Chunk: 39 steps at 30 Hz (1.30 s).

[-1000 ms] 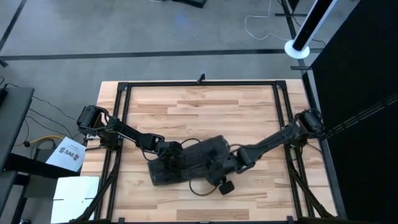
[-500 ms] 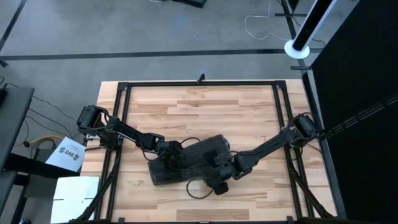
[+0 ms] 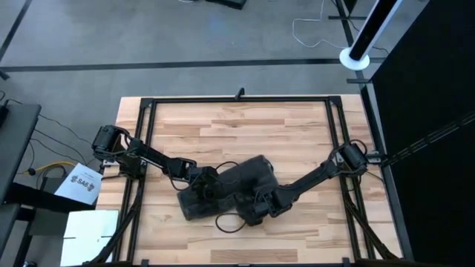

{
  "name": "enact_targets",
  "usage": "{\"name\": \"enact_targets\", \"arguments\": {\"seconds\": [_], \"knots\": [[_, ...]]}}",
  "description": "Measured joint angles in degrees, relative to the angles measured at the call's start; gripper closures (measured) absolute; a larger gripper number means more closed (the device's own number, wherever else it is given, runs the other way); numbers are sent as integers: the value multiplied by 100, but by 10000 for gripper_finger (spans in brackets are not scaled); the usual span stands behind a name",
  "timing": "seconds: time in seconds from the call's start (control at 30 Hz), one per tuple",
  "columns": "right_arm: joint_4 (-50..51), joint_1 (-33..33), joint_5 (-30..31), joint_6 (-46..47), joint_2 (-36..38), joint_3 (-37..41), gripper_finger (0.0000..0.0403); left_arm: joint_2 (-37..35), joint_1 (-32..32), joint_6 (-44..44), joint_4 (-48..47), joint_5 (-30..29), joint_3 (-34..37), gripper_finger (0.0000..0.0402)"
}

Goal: Roll towel
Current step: Roll the black towel

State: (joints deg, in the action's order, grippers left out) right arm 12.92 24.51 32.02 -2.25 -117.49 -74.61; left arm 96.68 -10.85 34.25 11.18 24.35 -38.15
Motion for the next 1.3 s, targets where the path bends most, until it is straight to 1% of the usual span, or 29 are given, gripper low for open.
{"name": "enact_targets", "arguments": {"seconds": [0.07,0.17,0.2,0.3,0.4,0.47,0.53,0.67,0.83,0.9,0.97,1.07,1.2,1.3], "knots": [[-17,-89,-494,87,0,0,261,-1,0,-40,-2,-2,0,384],[-5,-272,-1612,37,7,0,361,-3,0,-60,-22,2,0,384],[0,-336,-1946,-5,18,0,379,-15,0,-91,-43,12,-3,384],[78,-542,-2806,183,33,-102,383,-179,0,-356,-308,171,-4,384],[58,-852,-4002,399,33,-242,383,-561,-2,-425,-773,419,-12,384],[16,-1099,-4726,568,40,-339,383,-933,-124,-405,-1154,431,-16,384],[-71,-1333,-5333,655,44,-429,383,-1354,-284,-538,-1555,357,-24,384],[-289,-1778,-6465,872,22,-517,383,-2109,-508,-754,-2236,-163,-31,384],[-625,-2122,-7289,1302,-214,-518,383,-2758,-562,-919,-2760,-832,-13,384],[-847,-2181,-7536,1452,-360,-521,383,-2872,-572,-930,-2887,-952,-9,384],[-1058,-2224,-7783,1626,-526,-569,383,-2873,-589,-933,-2997,-953,-9,384],[-1078,-2294,-8147,1820,-827,-787,383,-2693,-738,-931,-3045,-966,-9,384],[-996,-2387,-8571,2080,-1287,-1133,383,-2242,-967,-884,-2995,-989,-17,384],[-922,-2487,-8759,2324,-1503,-1323,383,-1947,-1030,-658,-3047,-1022,-22,384]]}}
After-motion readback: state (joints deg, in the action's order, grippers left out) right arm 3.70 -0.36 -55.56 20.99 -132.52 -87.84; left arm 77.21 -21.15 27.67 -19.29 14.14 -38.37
